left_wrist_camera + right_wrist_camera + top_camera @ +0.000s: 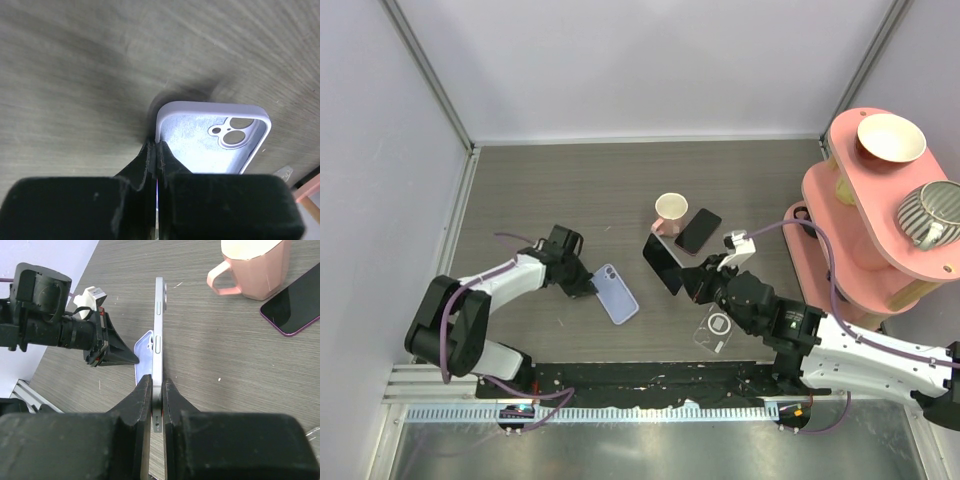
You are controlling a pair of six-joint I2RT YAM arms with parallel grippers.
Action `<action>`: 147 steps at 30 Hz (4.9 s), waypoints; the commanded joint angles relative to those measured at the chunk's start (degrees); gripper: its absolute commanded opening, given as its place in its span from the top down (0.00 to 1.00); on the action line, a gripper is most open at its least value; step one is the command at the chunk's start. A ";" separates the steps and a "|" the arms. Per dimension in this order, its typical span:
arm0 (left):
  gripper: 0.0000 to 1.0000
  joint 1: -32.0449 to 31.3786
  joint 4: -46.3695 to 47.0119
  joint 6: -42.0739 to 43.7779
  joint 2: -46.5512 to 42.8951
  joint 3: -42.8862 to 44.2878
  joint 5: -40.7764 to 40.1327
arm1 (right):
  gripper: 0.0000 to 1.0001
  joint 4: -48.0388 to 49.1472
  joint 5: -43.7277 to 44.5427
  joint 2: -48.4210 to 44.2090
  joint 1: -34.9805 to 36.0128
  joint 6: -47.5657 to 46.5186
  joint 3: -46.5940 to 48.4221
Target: Put the phone into the phone case
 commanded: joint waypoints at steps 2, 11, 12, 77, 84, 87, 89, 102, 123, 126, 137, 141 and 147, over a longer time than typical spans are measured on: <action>0.93 -4.76 -8.13 -13.73 -1.49 0.36 -5.02 | 0.99 5.69 -0.46 0.56 0.20 0.50 -0.32; 0.16 -5.56 -13.24 -15.76 -8.84 2.13 -5.37 | 0.99 15.86 -7.92 3.63 0.20 5.68 -7.26; 0.13 -5.56 -13.59 -15.15 -9.74 2.74 -7.12 | 0.99 17.45 -8.80 4.42 0.20 6.56 -8.05; 0.97 5.69 7.50 1.64 -0.25 -8.59 5.87 | 0.97 39.44 -15.23 46.26 0.11 23.17 -8.06; 1.00 5.52 7.41 1.65 -0.25 -9.03 5.70 | 0.90 39.00 -15.84 49.96 0.20 25.55 -8.32; 1.00 5.08 7.23 1.47 -0.52 -9.21 5.52 | 0.81 36.56 -15.32 49.87 0.11 25.55 -7.71; 1.00 4.90 7.06 1.12 -0.87 -9.21 5.26 | 0.76 35.06 -14.71 49.43 0.20 25.64 -7.18; 1.00 3.93 5.48 -0.38 -1.66 -9.56 2.36 | 0.57 28.64 -16.02 49.17 1.08 23.01 -4.55; 1.00 3.93 3.55 1.29 -1.22 -6.66 0.96 | 0.42 7.28 -13.12 38.71 1.08 13.69 5.47; 1.00 3.93 1.70 2.52 -1.66 -4.82 -0.01 | 0.43 5.44 -14.61 38.53 1.08 12.72 6.79; 1.00 3.93 -4.98 7.00 -6.58 -0.25 -4.94 | 0.41 -5.11 -11.98 32.74 1.08 11.67 8.20; 0.99 3.93 -0.34 8.06 -10.53 -2.78 0.85 | 0.45 -3.46 -12.85 30.97 -1.29 7.90 8.20; 0.80 3.93 7.23 6.39 -15.19 -8.50 7.27 | 0.67 5.07 -25.06 35.18 -9.29 -0.98 8.38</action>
